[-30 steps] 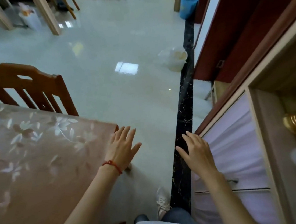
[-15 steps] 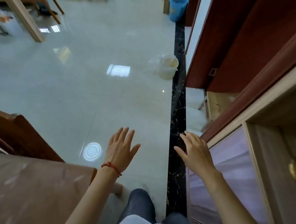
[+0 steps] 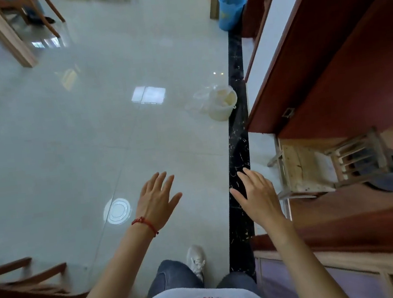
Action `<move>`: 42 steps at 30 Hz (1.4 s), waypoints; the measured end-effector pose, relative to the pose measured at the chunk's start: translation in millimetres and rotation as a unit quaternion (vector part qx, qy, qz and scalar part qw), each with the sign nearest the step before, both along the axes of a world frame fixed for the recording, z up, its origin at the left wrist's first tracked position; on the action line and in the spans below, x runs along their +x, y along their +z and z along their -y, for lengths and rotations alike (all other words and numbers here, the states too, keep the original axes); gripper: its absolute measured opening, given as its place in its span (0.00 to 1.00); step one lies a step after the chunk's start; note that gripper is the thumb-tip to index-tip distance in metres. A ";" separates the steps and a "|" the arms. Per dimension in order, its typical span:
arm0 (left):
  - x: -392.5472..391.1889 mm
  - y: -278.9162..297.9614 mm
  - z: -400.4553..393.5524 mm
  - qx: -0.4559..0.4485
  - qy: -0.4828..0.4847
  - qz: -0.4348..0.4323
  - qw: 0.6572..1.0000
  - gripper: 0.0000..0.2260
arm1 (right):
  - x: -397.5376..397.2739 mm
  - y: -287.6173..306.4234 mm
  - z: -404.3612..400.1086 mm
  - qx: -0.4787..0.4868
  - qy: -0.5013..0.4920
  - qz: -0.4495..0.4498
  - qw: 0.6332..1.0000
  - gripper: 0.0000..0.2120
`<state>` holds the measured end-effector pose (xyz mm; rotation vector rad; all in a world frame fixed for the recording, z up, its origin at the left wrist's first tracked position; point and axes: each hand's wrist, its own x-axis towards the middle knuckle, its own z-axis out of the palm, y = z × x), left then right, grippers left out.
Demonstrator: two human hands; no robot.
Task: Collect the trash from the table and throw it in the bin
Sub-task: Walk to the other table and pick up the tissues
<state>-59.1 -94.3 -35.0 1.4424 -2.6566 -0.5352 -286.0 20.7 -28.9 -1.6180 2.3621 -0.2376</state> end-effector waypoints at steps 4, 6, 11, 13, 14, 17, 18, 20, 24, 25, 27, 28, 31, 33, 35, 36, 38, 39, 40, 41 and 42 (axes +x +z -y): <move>-14.3 1.4 49.0 0.007 0.014 -0.002 1.000 0.24 | -17.6 1.4 51.5 0.001 0.008 0.000 1.000 0.26; -22.2 2.2 71.9 0.008 0.019 0.002 1.000 0.24 | -26.0 1.2 78.0 0.001 0.016 0.004 1.000 0.26; -51.9 -1.2 130.1 0.010 0.039 0.014 0.999 0.24 | -59.2 -3.1 153.2 0.001 0.049 0.005 0.999 0.26; -67.5 -2.9 156.1 0.011 0.049 0.022 0.998 0.24 | -77.0 -5.0 187.2 -0.002 0.062 0.004 0.998 0.26; -75.6 -3.1 169.2 0.012 0.057 0.022 0.998 0.24 | -86.4 -5.5 204.3 -0.003 0.070 0.002 0.998 0.26; -101.6 -0.3 207.6 0.017 0.085 0.016 0.996 0.24 | -115.1 -2.7 255.5 0.002 0.098 -0.005 0.995 0.26; -109.8 1.7 220.0 0.018 0.093 0.015 0.995 0.24 | -124.4 0.0 272.4 0.001 0.107 -0.007 0.994 0.26; -123.3 7.2 242.9 0.017 0.110 0.011 0.994 0.25 | -139.7 6.8 304.7 -0.009 0.131 -0.010 0.991 0.26; -134.3 15.0 279.0 0.008 0.156 0.002 0.988 0.31 | -154.3 16.7 363.9 -0.013 0.179 -0.019 0.984 0.25; -133.6 15.7 285.9 0.007 0.172 0.000 0.985 0.29 | -154.3 17.2 376.6 -0.011 0.191 -0.022 0.981 0.25; -130.3 16.4 298.5 0.011 0.199 -0.002 0.980 0.27 | -150.6 17.0 401.0 -0.006 0.216 -0.025 0.976 0.25; -127.6 17.3 305.0 0.015 0.210 -0.004 0.978 0.30 | -146.9 16.8 413.0 -0.003 0.229 -0.025 0.973 0.26; -112.3 18.0 322.6 0.029 0.244 -0.007 0.969 0.37 | -129.8 16.1 448.5 0.002 0.264 -0.020 0.964 0.26; -97.1 16.9 334.4 0.034 0.272 -0.010 0.962 0.36 | -113.6 15.9 473.0 0.001 0.290 -0.022 0.957 0.26; -79.3 16.7 347.1 0.034 0.299 -0.010 0.953 0.38 | -94.6 16.7 497.7 -0.001 0.316 -0.024 0.948 0.25; -69.6 19.0 353.4 0.039 0.313 -0.007 0.949 0.39 | -84.2 17.8 510.3 -0.003 0.331 -0.025 0.943 0.25; -48.9 23.6 364.2 0.053 0.344 -0.003 0.937 0.39 | -60.9 20.4 535.3 -0.009 0.363 -0.024 0.932 0.24; -37.1 24.8 369.2 0.053 0.359 -0.002 0.932 0.39 | -47.5 21.7 548.1 -0.013 0.377 -0.022 0.926 0.24; -25.5 26.1 373.7 0.049 0.374 0.000 0.926 0.39 | -33.4 22.8 560.7 -0.015 0.390 -0.020 0.920 0.24; -13.5 26.6 377.0 0.044 0.388 0.003 0.920 0.39 | -18.8 23.4 572.3 -0.015 0.403 -0.019 0.915 0.24; -1.2 26.9 379.1 0.042 0.403 0.006 0.914 0.38 | -3.5 23.6 582.8 -0.015 0.416 -0.017 0.909 0.24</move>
